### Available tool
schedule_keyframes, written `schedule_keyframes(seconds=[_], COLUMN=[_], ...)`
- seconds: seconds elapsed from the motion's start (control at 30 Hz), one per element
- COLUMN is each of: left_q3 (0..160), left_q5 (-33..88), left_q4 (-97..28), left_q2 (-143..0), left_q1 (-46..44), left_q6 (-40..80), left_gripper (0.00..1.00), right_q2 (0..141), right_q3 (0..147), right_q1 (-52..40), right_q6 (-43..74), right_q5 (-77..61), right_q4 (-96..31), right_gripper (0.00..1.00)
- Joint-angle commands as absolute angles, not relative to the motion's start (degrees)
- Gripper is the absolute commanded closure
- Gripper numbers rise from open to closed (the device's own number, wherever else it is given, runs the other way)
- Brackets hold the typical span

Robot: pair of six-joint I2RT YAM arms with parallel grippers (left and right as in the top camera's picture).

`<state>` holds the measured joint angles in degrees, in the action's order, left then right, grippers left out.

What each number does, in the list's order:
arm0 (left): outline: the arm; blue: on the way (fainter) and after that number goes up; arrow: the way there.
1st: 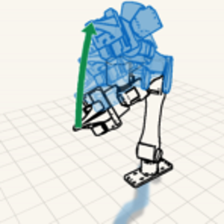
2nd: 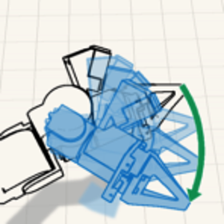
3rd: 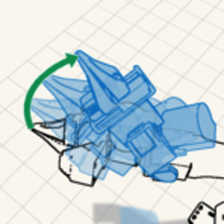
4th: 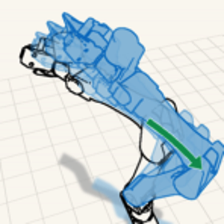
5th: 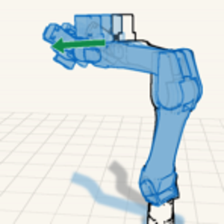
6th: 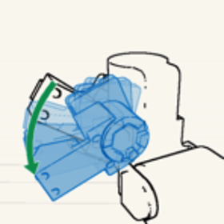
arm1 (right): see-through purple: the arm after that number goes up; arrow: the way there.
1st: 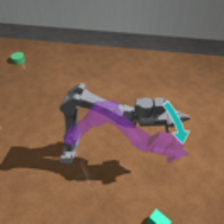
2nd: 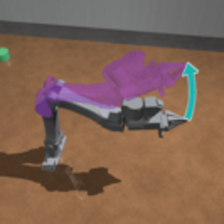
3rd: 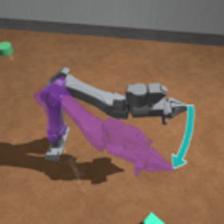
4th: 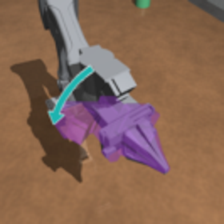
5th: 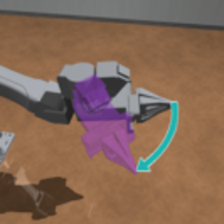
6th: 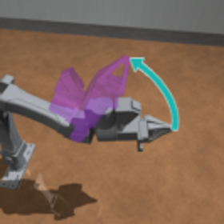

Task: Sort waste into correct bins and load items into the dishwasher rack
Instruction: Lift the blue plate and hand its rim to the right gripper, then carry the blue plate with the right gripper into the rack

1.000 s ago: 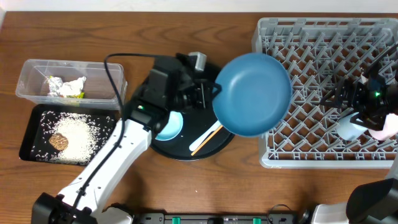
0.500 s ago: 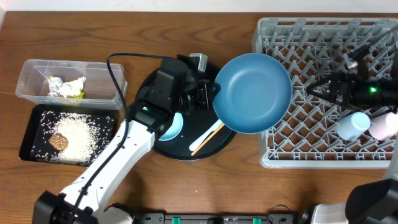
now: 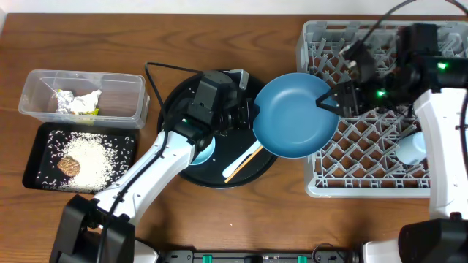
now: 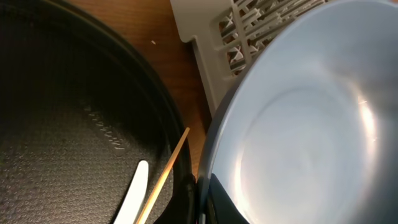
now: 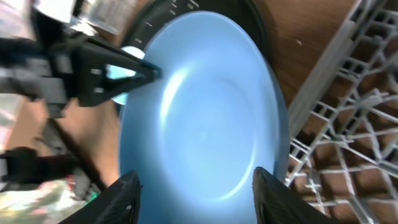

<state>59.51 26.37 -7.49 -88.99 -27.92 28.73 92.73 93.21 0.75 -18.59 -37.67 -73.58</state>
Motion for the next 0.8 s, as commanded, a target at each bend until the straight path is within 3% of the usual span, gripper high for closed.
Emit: schedule_keyframes(seconds=[0.0,0.2,0.53,0.77], left_q3=[60.34,60.34,60.34,60.34], left_q5=[26.55,26.52,26.41,26.50], left_q4=[-7.18,-7.18,-8.91,-8.64], left_q2=[-88.44,-88.42,-88.42,-88.42], left_q1=[-28.08,-28.08,-28.05,-28.08], left_q6=[29.47,29.45,27.88,27.97], left_gripper=[0.94,0.94,0.94,0.94], right_q2=[92.12,92.12,92.12,92.14], right_q3=[93.43,93.10,93.10,91.68], right_q1=[-2.11,-5.43,-5.54,-5.56], right_q6=[-14.00,-8.56,-8.58,-8.56], right_q5=[-25.87,-16.21,-15.31,-15.25], right_q4=[-72.66,-69.65,-67.70,-69.21], right_gripper=[0.49,0.47,0.47,0.59])
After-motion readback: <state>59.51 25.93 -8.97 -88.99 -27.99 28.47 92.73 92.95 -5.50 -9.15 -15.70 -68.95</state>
